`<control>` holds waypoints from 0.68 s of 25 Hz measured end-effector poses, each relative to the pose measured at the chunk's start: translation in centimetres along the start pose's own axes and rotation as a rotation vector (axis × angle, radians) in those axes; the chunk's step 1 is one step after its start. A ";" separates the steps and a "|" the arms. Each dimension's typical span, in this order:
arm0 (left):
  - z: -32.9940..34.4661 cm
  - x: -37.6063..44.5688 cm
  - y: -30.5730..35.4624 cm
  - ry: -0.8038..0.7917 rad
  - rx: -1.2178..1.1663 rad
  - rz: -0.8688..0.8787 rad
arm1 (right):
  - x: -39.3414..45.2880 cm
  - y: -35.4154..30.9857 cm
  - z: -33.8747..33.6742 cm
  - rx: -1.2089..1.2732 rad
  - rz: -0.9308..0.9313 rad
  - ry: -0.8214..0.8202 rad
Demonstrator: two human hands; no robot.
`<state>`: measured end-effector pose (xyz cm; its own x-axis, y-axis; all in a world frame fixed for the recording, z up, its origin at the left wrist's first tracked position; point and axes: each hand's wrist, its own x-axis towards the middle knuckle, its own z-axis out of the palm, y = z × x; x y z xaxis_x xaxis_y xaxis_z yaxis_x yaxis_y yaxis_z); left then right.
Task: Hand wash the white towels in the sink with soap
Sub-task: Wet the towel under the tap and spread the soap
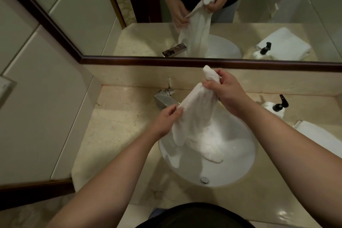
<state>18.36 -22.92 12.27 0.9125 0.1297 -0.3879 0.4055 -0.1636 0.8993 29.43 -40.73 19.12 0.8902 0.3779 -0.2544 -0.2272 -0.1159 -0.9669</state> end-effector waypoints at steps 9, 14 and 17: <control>0.1 0.5 5.4 0.000 -0.204 0.128 | -0.6 0.9 0.3 -0.169 0.139 -0.185; -0.7 0.8 3.4 0.030 0.016 0.103 | -0.2 0.4 -0.3 -0.067 0.101 -0.156; -0.6 0.4 0.4 -0.099 0.175 0.013 | 0.0 0.4 -0.5 -0.002 0.126 -0.102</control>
<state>18.82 -22.35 12.61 0.9149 0.0314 -0.4026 0.3893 -0.3336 0.8586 29.51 -41.22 18.75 0.8101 0.4512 -0.3744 -0.3336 -0.1702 -0.9272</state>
